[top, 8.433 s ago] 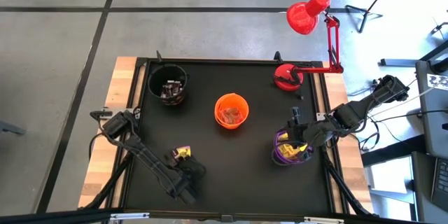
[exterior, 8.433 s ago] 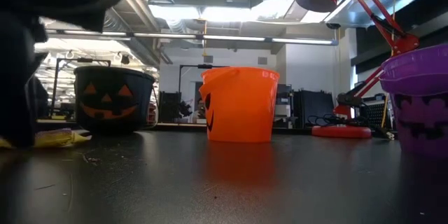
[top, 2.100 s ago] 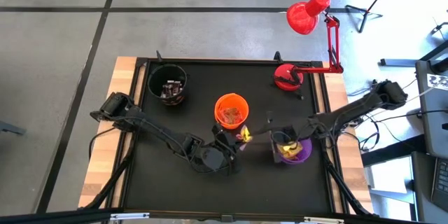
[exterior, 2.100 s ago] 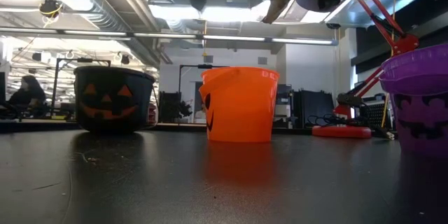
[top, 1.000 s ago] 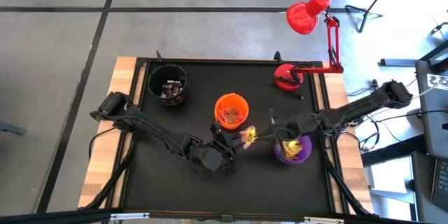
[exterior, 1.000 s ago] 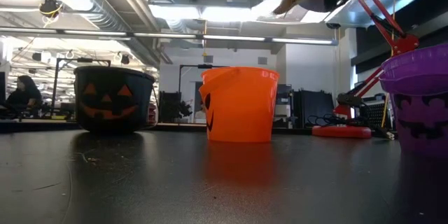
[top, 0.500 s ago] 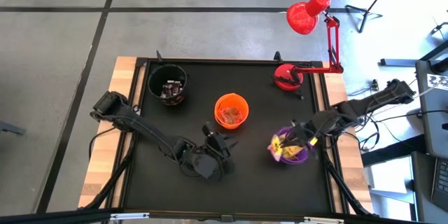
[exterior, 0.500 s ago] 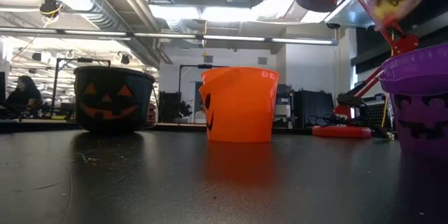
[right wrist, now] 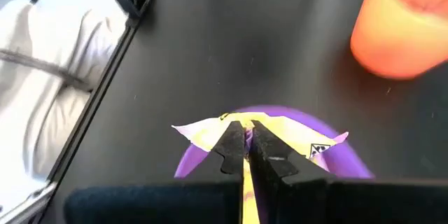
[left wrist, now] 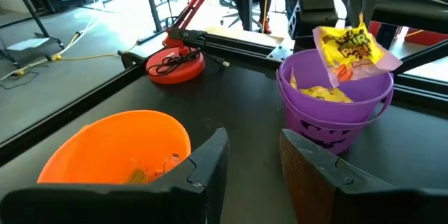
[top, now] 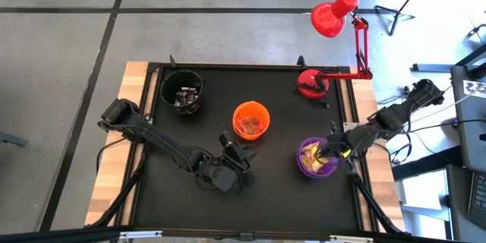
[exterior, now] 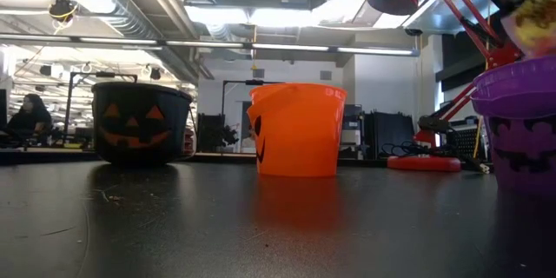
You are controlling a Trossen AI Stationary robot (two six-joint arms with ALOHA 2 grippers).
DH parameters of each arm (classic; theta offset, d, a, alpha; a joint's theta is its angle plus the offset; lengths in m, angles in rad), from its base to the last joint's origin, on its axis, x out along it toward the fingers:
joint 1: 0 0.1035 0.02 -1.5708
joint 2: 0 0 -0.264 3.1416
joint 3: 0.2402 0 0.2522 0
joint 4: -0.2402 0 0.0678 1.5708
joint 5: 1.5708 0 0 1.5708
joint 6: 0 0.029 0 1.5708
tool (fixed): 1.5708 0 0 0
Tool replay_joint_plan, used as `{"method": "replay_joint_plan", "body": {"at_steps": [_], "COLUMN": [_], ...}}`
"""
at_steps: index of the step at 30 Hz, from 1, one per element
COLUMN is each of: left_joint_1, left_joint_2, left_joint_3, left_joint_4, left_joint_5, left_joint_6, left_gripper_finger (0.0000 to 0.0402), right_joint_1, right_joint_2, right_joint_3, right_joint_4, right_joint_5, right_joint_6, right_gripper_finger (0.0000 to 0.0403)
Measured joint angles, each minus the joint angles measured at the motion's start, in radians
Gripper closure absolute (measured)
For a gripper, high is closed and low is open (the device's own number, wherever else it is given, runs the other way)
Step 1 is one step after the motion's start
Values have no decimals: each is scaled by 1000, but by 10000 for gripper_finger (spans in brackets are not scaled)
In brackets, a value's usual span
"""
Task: Sort candy
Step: Put the yellow candy into the purple bucket, then return to Home Position
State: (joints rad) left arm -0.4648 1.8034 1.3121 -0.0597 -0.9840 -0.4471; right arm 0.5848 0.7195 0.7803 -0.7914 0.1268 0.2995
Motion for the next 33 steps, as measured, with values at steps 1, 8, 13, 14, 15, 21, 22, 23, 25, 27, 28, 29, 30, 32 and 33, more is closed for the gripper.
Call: {"method": "replay_joint_plan", "body": {"at_steps": [1,8,13,14,15,21,22,23,25,27,28,29,30,32,33], "left_joint_1": [0,0,0,0,0,0,0,0,0,0,0,0,1,2,4], "left_joint_2": [0,0,0,0,0,0,0,0,0,0,-2,-8,-16,-44,-58], "left_joint_3": [0,0,0,0,0,0,0,0,0,0,0,0,0,0,0], "left_joint_4": [0,-1,-1,-1,-1,-6,-9,-10,-10,-9,-10,-11,-7,4,7], "left_joint_5": [1,2,2,2,2,2,2,2,2,2,3,5,9,11,11], "left_joint_6": [-7,-18,-21,-21,-21,-22,-22,-22,-22,-19,-13,-1,14,51,70], "left_gripper_finger": [282,282,282,282,282,282,282,282,282,282,282,282,282,282,282], "right_joint_1": [2,6,5,5,5,5,5,5,4,4,4,4,4,4,4], "right_joint_2": [0,5,5,4,5,5,5,5,5,5,5,4,4,5,4], "right_joint_3": [0,0,0,0,0,-1,-1,-1,-1,-1,-1,-1,1,22,36], "right_joint_4": [-19,-111,-110,-110,-110,-109,-109,-109,-109,-108,-104,-97,-94,-104,-99], "right_joint_5": [-9,-40,-40,-40,-40,-23,-16,-12,-3,9,15,22,31,54,69], "right_joint_6": [14,123,123,123,123,119,119,119,119,118,114,111,103,76,60], "right_gripper_finger": [398,397,396,392,386,312,299,288,270,259,258,257,258,262,264]}}
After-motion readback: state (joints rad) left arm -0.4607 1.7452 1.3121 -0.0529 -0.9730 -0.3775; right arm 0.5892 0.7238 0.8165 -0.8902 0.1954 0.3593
